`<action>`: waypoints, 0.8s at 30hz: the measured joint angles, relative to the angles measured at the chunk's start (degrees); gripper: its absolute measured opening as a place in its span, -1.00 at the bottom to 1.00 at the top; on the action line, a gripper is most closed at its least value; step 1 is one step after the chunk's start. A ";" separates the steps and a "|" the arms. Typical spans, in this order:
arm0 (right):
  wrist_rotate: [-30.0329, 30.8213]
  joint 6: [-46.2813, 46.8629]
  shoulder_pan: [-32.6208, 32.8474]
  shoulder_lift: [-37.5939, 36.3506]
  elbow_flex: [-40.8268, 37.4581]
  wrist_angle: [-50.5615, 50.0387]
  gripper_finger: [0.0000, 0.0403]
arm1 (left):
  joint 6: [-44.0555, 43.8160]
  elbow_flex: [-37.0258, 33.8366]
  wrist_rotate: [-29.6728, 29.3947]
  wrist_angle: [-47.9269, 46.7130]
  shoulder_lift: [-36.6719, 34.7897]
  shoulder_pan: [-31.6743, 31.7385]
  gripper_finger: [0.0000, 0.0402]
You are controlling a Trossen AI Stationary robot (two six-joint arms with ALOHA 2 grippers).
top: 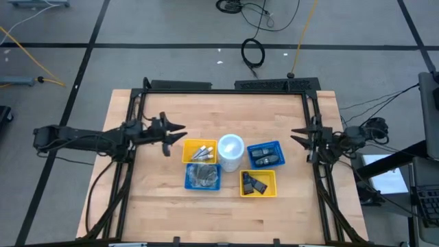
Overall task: Pick & Place Travel size toiletries
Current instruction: Return to Home Position
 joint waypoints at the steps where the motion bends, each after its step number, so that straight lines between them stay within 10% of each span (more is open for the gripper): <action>1: -0.21 0.59 -0.02 0.21 -0.13 -0.22 -0.53 | -0.41 -1.52 -0.08 0.02 -2.15 0.04 -0.34; 24: -10.26 1.31 -0.01 0.44 -22.28 27.35 -0.53 | -4.18 -9.91 -3.88 -22.90 -21.60 8.09 -0.34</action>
